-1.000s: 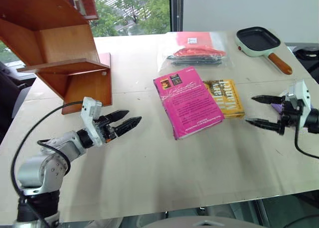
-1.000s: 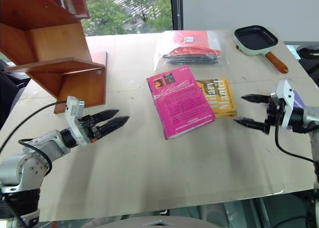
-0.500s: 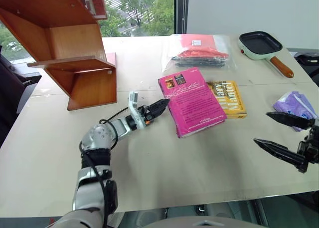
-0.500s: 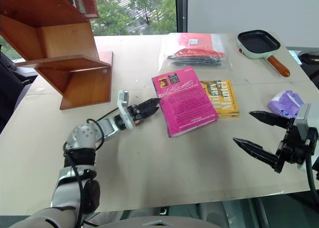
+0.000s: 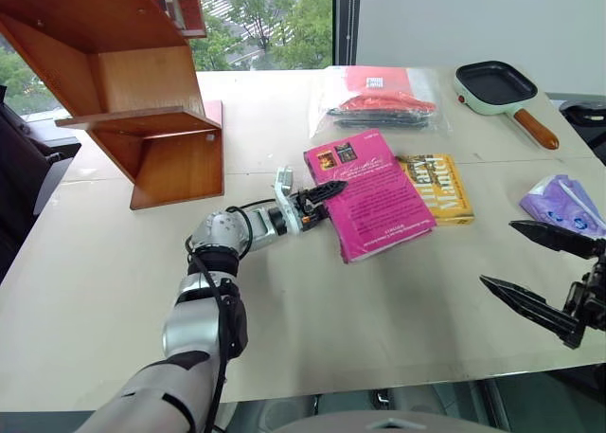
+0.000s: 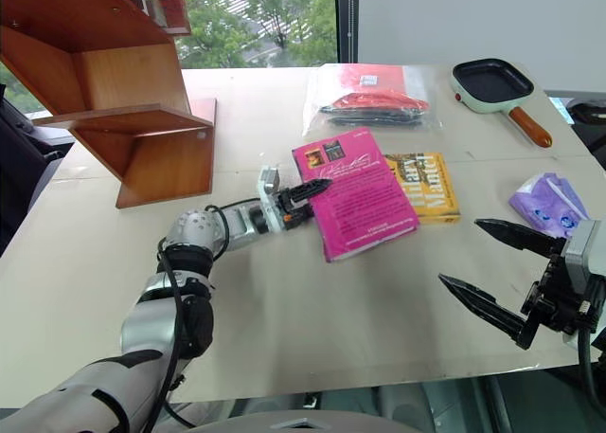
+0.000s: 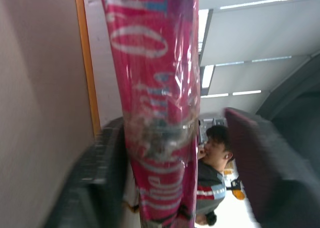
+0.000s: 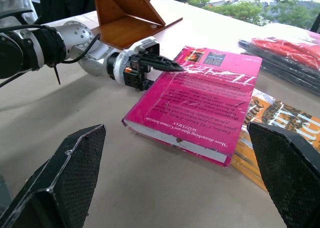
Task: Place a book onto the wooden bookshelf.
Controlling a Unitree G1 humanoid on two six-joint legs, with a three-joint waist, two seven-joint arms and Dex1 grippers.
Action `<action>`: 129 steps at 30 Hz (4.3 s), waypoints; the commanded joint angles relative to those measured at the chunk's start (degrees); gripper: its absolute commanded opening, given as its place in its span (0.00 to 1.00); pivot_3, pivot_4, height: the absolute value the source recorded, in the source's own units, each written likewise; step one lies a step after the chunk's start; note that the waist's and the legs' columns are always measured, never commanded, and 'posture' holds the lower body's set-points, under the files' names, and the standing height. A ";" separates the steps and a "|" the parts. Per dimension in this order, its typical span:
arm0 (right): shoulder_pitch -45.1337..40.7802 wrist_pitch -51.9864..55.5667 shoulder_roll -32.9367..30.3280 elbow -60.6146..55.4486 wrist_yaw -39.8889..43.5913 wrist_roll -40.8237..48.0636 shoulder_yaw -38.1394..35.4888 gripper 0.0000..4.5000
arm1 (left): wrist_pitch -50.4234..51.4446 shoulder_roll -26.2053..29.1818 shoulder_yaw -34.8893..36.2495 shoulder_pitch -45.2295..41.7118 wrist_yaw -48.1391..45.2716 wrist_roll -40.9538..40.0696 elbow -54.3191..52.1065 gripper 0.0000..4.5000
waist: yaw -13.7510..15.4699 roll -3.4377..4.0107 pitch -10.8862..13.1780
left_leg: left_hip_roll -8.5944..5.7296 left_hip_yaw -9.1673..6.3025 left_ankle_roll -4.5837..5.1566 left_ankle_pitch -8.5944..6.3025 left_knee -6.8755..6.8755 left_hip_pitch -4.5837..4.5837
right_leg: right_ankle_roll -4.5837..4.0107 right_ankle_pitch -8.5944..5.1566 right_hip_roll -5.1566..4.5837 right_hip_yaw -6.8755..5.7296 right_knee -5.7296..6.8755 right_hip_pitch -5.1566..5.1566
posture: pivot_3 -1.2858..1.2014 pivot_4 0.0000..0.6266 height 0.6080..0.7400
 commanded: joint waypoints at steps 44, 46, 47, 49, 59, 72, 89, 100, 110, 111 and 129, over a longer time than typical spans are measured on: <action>-57.11 -21.20 5.42 63.60 31.01 -15.28 34.81 1.00 | -37.91 61.61 -26.30 -4.75 1.34 55.93 -76.78 0.14 | -1.07 -0.23 0.88 | 0.05 0.34 -0.27 0.15 -0.79 -0.57 | 0.00 0.05 0.10 0.25 -0.52 -0.82 | 0.52 0.24 0.96; -59.75 -20.82 6.71 65.55 32.47 -15.22 35.60 1.00 | -36.70 63.24 -23.73 -1.96 -0.38 56.45 -77.26 0.14 | -1.28 -0.23 0.88 | 0.05 0.29 -0.26 0.15 -0.70 -0.72 | 0.00 0.06 0.10 0.19 -0.47 -0.94 | 0.52 0.24 0.96; -60.80 -20.41 7.39 66.24 33.12 -15.09 36.05 1.00 | -35.97 64.30 -22.32 0.12 -1.32 56.74 -77.57 0.14 | -1.43 -0.22 0.88 | 0.06 0.30 -0.26 0.15 -0.65 -0.80 | 0.01 0.06 0.12 0.19 -0.43 -1.03 | 0.52 0.24 0.96; -62.56 -19.58 8.33 67.58 34.38 -15.15 36.76 1.00 | -34.44 65.67 -19.61 3.20 -2.57 57.62 -78.11 0.14 | -1.64 -0.22 0.88 | 0.06 0.30 -0.27 0.16 -0.65 -0.81 | 0.01 0.06 0.12 0.19 -0.39 -1.06 | 0.52 0.24 0.96; -67.89 -18.20 12.75 72.25 36.70 -15.96 37.44 1.00 | -25.02 69.96 -11.84 11.90 -6.49 62.02 -81.03 0.14 | -1.53 -0.21 0.89 | 0.06 0.23 -0.27 0.16 -0.65 -0.87 | 0.01 0.06 0.12 0.11 -0.37 -1.09 | 0.52 0.24 0.96; -63.40 -19.78 14.29 66.89 34.29 -15.25 35.37 1.00 | -27.41 75.89 -9.28 19.54 -11.02 64.02 -71.54 0.14 | -1.66 -0.21 0.89 | 0.06 0.26 -0.28 0.16 -0.63 -0.86 | 0.00 0.06 0.13 0.16 -0.06 -1.22 | 0.52 0.24 0.96; -60.72 -20.04 17.52 62.96 29.08 -12.36 31.78 1.00 | -30.12 74.72 -13.46 17.86 -12.24 63.43 -66.34 0.37 | -1.80 -0.22 0.89 | 0.06 0.38 -0.09 0.05 -0.51 -0.83 | -0.01 0.06 0.14 0.31 0.40 -1.43 | 0.52 0.24 0.96; -61.40 -20.05 16.57 63.90 29.53 -12.63 31.88 1.00 | -25.38 73.44 -12.91 17.95 -13.75 63.26 -67.68 0.97 | -1.81 -0.22 0.88 | 0.05 0.40 -0.08 0.05 -0.43 -0.84 | 0.00 0.06 0.14 0.32 0.43 -1.42 | 0.52 0.24 0.96; -60.92 -19.85 13.86 64.48 29.72 -13.19 31.60 1.00 | -17.46 73.96 -4.91 15.71 -16.58 58.22 -72.35 0.97 | -1.67 -0.23 0.88 | 0.05 0.35 -0.09 0.05 -0.32 -0.93 | 0.00 0.06 0.13 0.25 0.40 -1.42 | 0.52 0.24 0.96; -60.97 -19.81 13.67 64.66 29.84 -13.25 31.67 1.00 | -15.83 73.77 -3.28 16.69 -18.03 57.42 -72.70 0.97 | -1.72 -0.23 0.88 | 0.05 0.36 -0.09 0.05 -0.27 -0.93 | 0.00 0.06 0.12 0.27 0.41 -1.41 | 0.52 0.24 0.96; -64.77 -17.92 10.91 69.30 33.05 -14.89 32.65 1.00 | 4.78 70.58 19.23 4.35 -28.60 27.04 -72.01 0.97 | -1.85 -0.18 0.84 | 0.08 0.38 -0.29 0.17 -0.01 -0.95 | -0.01 0.07 0.15 0.27 0.46 -1.37 | 0.52 0.24 0.96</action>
